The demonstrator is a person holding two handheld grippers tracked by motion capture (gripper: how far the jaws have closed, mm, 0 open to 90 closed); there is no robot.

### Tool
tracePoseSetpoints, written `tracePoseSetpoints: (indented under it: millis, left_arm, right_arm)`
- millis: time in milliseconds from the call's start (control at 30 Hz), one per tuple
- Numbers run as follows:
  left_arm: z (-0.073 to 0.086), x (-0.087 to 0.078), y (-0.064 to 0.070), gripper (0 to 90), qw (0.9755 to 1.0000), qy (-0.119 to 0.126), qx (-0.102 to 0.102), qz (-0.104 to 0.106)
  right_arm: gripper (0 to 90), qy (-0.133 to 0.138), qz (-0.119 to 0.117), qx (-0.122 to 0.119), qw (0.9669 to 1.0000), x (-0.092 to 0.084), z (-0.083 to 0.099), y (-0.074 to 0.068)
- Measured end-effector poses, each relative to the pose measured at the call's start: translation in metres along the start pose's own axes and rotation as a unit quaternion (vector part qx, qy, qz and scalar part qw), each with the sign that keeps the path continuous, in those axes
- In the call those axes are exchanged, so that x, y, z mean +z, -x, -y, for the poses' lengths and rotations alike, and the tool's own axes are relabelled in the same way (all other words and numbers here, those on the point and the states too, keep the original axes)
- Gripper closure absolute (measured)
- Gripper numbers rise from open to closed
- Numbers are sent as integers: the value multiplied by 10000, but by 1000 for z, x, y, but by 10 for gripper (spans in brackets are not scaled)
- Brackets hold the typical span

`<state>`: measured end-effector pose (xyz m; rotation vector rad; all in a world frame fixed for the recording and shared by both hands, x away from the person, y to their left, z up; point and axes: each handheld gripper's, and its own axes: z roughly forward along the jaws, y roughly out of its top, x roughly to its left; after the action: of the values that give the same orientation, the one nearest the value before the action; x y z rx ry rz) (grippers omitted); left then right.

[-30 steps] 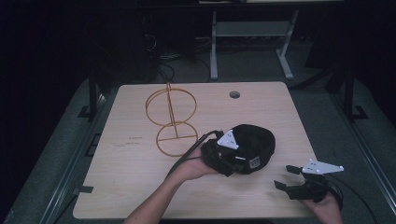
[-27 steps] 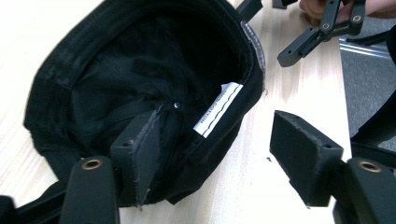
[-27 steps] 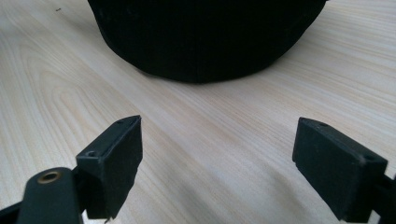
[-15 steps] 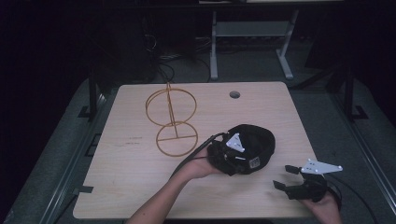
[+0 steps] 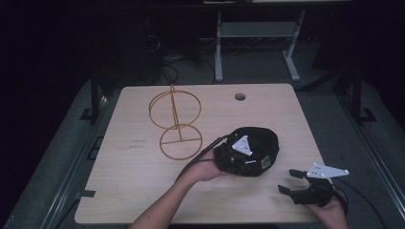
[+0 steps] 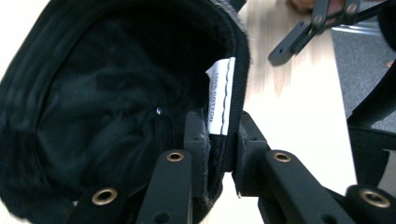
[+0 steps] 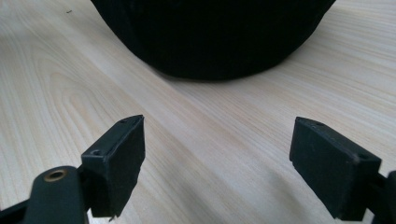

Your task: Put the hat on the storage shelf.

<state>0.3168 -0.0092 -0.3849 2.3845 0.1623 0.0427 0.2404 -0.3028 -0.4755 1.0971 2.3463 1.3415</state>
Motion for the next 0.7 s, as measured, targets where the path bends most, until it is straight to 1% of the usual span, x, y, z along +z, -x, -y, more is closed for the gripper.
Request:
tracePoseSetpoints:
  millis: [67,133,200,267,300,333,400,467,533,567,600,633,667,700]
  left_arm:
    - [-2,-1,0,798,10000,29,3,15]
    - [-8,-5,0,802,9999,116,-3,92]
    - [-13,-8,0,803,9999,104,10,104]
    - [-18,-12,0,804,9997,202,-13,112]
    - [-18,-12,0,804,9997,202,-13,112]
    - [-23,-17,-1,805,9995,303,-35,99]
    - [-28,-22,-2,805,9992,389,-34,91]
    - [-33,-28,-3,806,9986,517,-90,102]
    - [-38,-33,-4,806,9980,616,-100,126]
    - [-38,-33,-4,806,9980,616,-100,126]
    - [-43,-37,-5,806,9976,666,-102,139]
    - [-43,-37,-5,806,9976,666,-102,139]
    - [-48,-40,-4,806,9973,719,-79,107]
    - [-50,-41,-4,806,9972,729,-76,120]
  right_arm:
    - [179,41,-22,3,10000,0,0,0]
    - [178,110,-58,23,9999,-1,-1,-1]
    - [179,199,-116,47,9997,-3,-1,-1]
    - [178,289,-150,80,9994,-4,-3,-3]
    - [178,345,-170,84,9992,-4,-4,-3]
    - [178,403,-194,90,9990,-5,-5,-4]
    - [178,473,-213,43,9986,-5,-7,-6]
    - [178,548,-211,42,9983,-5,-9,-9]
    - [178,628,-219,27,9978,-5,-12,-10]
    - [178,683,-200,7,9975,-6,-13,-11]
    - [177,745,-189,-23,9970,-6,-15,-12]
    - [174,799,-192,-16,9966,-7,-16,-13]
    - [173,890,-183,-19,9959,-9,-19,-14]
    - [173,965,-177,-43,9952,-10,-21,-15]
